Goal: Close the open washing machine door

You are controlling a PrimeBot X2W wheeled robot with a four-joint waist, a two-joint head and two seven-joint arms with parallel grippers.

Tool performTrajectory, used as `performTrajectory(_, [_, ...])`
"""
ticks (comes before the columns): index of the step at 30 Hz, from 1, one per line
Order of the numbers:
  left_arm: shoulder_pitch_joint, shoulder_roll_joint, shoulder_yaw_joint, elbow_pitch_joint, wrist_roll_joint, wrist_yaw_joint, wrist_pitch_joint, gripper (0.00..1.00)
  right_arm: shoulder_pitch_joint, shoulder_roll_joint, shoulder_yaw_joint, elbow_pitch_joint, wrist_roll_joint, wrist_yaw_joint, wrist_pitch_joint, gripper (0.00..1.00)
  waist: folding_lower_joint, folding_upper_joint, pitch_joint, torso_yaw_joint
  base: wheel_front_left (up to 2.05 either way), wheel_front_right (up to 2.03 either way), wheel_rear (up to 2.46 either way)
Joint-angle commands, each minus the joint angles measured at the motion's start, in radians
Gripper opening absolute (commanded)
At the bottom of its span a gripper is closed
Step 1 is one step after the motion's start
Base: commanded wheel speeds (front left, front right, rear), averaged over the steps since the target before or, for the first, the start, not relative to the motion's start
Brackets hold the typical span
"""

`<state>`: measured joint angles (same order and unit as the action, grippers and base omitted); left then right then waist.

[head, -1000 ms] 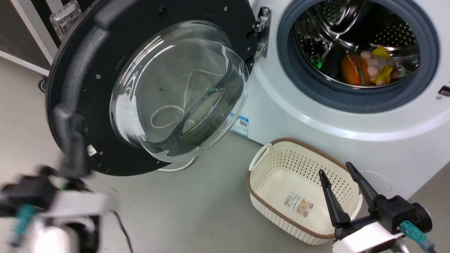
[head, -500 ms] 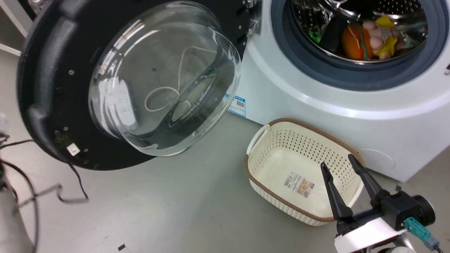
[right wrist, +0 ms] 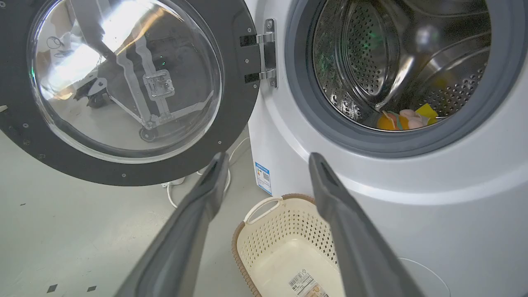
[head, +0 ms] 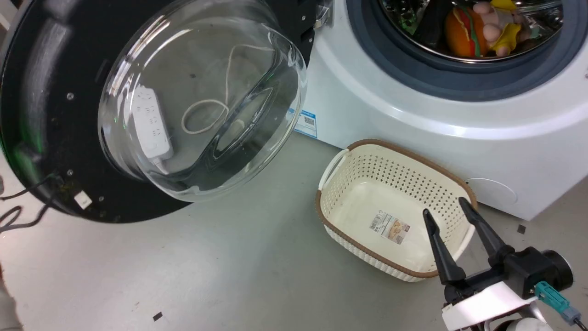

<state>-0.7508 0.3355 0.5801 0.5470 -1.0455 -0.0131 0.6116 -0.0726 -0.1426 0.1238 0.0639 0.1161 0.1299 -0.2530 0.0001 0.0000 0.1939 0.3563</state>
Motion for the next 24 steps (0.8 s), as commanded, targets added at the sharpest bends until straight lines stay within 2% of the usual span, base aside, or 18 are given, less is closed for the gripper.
performTrajectory(1, [0.014,0.002,-0.002,-0.007,-0.017,-0.020,0.039,0.00,-0.020,-0.004,-0.001,0.005,0.006,0.001,-0.009,1.00,-0.0001,0.0000,-0.004,-0.006,0.00,0.00,0.00])
performTrajectory(6, [0.081,-0.017,-0.014,-0.062,-0.104,-0.064,0.201,0.00,-0.015,0.005,-0.015,0.012,0.007,0.001,-0.009,1.00,-0.0001,0.0000,-0.031,-0.015,0.00,0.00,0.00])
performTrajectory(11, [0.169,-0.071,-0.032,-0.155,-0.190,-0.080,0.346,0.00,-0.004,0.024,-0.038,0.023,0.003,0.001,-0.009,1.00,-0.0001,0.0000,-0.074,-0.021,0.00,0.00,0.00])
performTrajectory(19, [0.388,-0.242,-0.097,-0.404,-0.265,-0.077,0.457,0.00,0.022,0.063,-0.116,0.032,-0.009,0.001,-0.009,1.00,-0.0001,0.0000,-0.162,-0.058,0.00,0.00,0.00])
performTrajectory(24, [0.526,-0.282,-0.198,-0.487,-0.336,-0.070,0.469,0.00,0.039,0.072,-0.164,0.034,-0.026,0.001,-0.009,1.00,-0.0001,0.0000,-0.196,-0.100,0.00,0.00,0.00])
